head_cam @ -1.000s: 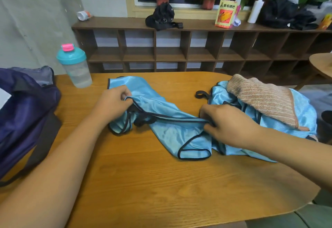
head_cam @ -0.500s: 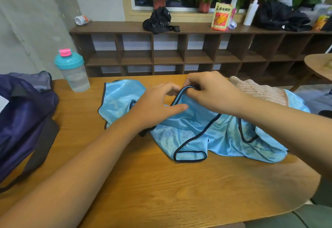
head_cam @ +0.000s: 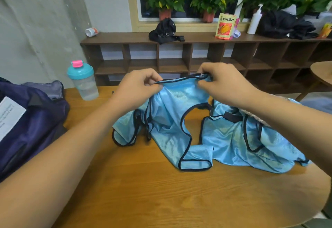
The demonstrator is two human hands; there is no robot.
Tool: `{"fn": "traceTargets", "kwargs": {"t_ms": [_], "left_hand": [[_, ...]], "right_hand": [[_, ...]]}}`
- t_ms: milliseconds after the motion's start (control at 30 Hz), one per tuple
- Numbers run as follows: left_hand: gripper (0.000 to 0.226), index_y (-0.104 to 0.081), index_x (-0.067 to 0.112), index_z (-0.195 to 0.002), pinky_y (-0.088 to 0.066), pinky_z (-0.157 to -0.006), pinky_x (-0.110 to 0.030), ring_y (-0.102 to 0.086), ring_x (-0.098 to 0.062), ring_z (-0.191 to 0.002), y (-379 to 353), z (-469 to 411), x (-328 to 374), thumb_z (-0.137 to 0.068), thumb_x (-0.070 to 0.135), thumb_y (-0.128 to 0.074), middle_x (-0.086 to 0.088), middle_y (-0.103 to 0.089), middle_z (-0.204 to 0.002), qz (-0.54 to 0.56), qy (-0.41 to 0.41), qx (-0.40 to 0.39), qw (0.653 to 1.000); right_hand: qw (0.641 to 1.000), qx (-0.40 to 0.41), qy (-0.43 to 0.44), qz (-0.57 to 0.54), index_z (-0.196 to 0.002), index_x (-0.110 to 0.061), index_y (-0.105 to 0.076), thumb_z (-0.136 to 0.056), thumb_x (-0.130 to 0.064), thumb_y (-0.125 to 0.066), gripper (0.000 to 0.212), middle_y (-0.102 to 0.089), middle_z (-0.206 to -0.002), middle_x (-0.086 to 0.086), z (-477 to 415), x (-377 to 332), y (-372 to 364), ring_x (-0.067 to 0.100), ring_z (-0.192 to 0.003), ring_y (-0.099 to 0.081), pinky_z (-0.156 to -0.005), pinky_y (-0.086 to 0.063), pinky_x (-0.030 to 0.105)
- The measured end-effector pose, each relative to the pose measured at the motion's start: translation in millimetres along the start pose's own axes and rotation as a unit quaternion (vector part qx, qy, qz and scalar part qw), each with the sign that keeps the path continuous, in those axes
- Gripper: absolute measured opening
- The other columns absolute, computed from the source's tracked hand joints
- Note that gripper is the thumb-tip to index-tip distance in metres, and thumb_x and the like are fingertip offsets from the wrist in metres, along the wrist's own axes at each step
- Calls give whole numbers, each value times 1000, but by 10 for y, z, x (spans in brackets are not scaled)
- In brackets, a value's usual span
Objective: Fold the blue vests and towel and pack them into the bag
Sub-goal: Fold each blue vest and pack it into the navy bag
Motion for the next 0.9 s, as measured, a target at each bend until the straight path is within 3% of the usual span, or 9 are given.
{"fn": "traceTargets", "kwargs": {"t_ms": [67,167,300,400,500,567,633,767,900], "left_hand": [[12,-73,33,-95,-52,-76,-32,-60,0,-71,7,14,70,-90,28,-83,15,-68,-83,-13,0,-33,999],[22,-72,38,-104,-59,-82,-33,-68,-4,-83,-61,36,284,-87,36,-85,18,-71,-91,2,-17,-70,997],[24,-73,30,-108,-54,-84,-28,-68,0,-88,-33,-29,550,-87,28,-86,16,-75,-95,71,-35,-49,996],[17,-76,22,-102,-60,-96,-49,-72,-16,-89,74,-74,596,-88,21,-85,-7,-74,-89,107,-22,-55,992],[14,-76,17,-101,-57,-97,-61,-74,-32,-94,191,-82,605,-91,25,-83,-27,-69,-99,107,-14,-52,993],[27,-73,9,-104,-54,-94,-65,-73,-37,-94,244,-91,619,-90,31,-82,-33,-65,-104,105,-15,-47,993],[46,-69,2,-104,-54,-91,-68,-67,-29,-87,312,-115,619,-85,41,-84,-33,-62,-102,104,-16,-36,994],[17,-76,13,-98,-58,-91,-55,-69,-24,-89,489,-148,664,-92,28,-81,-28,-69,-109,130,-21,-4,991],[22,-76,7,-112,-60,-97,-47,-76,-29,-105,737,-187,733,-96,22,-78,-18,-76,-115,169,-22,38,985]], "right_hand": [[998,3,-10,-59,-89,-21,-67,-95,-25,-71,8,-65,-74,2,-61,-34,28,16,-68,-57,-68,-44,34],[993,-6,3,-118,-89,-20,-70,-95,-24,-73,8,-71,-81,5,-162,-232,34,26,-78,-66,-75,-55,46],[990,6,41,-135,-87,-22,-70,-90,-24,-76,7,-73,-79,-2,-267,-523,95,21,-77,-68,-75,-56,48],[983,40,39,-173,-91,-22,-69,-92,-29,-79,12,-74,-81,-4,-308,-541,170,14,-76,-69,-73,-56,43],[969,49,2,-241,-96,-19,-67,-94,-37,-79,22,-75,-84,0,-299,-464,105,19,-80,-72,-73,-56,43],[954,30,-26,-296,-98,-14,-69,-94,-43,-78,30,-75,-91,4,-278,-432,-35,18,-86,-73,-78,-55,44],[930,-6,-43,-365,-103,-13,-73,-96,-42,-76,30,-76,-97,6,-241,-463,-197,20,-91,-74,-81,-56,43],[908,-37,-45,-414,-108,-15,-74,-94,-19,-80,15,-79,-98,5,-162,-577,-405,13,-85,-75,-72,-58,24],[907,-52,-59,-413,-97,-7,-68,-93,-17,-82,18,-73,-79,3,-126,-572,-644,14,-73,-69,-70,-52,22]]}}
Point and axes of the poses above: each hand's wrist, its own z-axis away from the middle knuckle, its own y-axis out of the back of the hand, x = y × z, the point moved 10 cm from there along -z, towards the middle knuckle
